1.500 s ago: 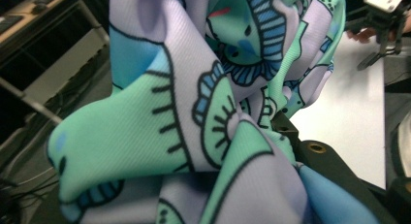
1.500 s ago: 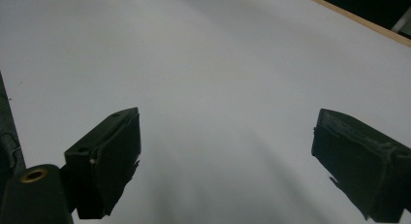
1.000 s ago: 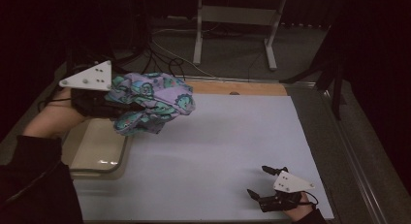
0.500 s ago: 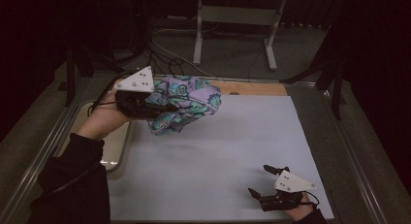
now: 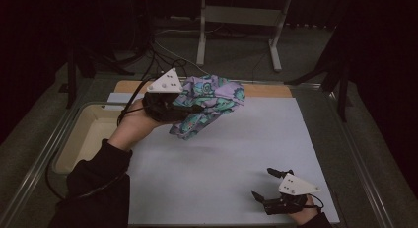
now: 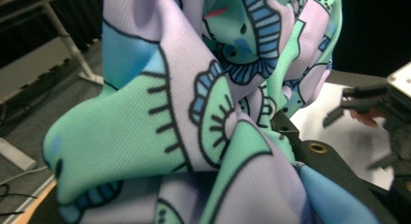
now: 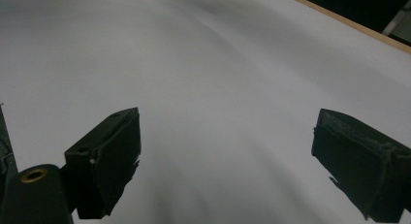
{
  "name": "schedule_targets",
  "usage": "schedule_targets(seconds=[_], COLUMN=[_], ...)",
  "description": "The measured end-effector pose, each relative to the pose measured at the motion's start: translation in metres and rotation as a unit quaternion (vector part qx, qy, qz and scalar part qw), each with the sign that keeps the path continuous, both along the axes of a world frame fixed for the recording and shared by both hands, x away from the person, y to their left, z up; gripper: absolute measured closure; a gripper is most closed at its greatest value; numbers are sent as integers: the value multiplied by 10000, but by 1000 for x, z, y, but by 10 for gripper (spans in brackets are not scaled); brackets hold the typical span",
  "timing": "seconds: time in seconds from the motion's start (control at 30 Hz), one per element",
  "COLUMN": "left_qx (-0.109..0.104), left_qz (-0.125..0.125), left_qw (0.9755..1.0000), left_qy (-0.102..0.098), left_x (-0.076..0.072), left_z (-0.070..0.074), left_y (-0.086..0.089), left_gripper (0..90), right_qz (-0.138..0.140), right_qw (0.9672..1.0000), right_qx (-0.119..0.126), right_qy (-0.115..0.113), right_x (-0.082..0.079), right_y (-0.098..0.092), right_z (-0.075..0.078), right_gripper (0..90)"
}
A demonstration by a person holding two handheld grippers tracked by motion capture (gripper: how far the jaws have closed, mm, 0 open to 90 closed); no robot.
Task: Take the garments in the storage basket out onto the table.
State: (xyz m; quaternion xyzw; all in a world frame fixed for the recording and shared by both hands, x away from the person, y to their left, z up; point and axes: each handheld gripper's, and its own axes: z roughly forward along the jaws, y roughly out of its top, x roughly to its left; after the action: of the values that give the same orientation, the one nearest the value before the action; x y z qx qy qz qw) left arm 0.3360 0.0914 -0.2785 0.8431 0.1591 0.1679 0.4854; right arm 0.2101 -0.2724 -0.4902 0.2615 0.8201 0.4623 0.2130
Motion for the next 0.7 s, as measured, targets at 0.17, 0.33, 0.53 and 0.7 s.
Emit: schedule_targets(seconds=[0.17,0.33,0.53,0.7], left_qx=[-36,-143,-350,-448], left_qz=[197,325,414,487], left_qw=[9995,9992,9985,9978], left_qy=[-230,-198,-52,100], left_x=[-1,5,13,18], left_z=[-6,-12,-27,-42], left_y=[-16,-21,-33,-42], left_gripper=[664,661,659,658], right_qz=[-1,22,29,31], right_qw=[10000,10000,10000,10000], right_qx=[-17,22,18,42], right_qy=[4,6,6,-67], right_x=[0,0,0,1], right_y=[0,0,0,-2], right_z=[0,0,0,0], right_gripper=[106,106,106,106])
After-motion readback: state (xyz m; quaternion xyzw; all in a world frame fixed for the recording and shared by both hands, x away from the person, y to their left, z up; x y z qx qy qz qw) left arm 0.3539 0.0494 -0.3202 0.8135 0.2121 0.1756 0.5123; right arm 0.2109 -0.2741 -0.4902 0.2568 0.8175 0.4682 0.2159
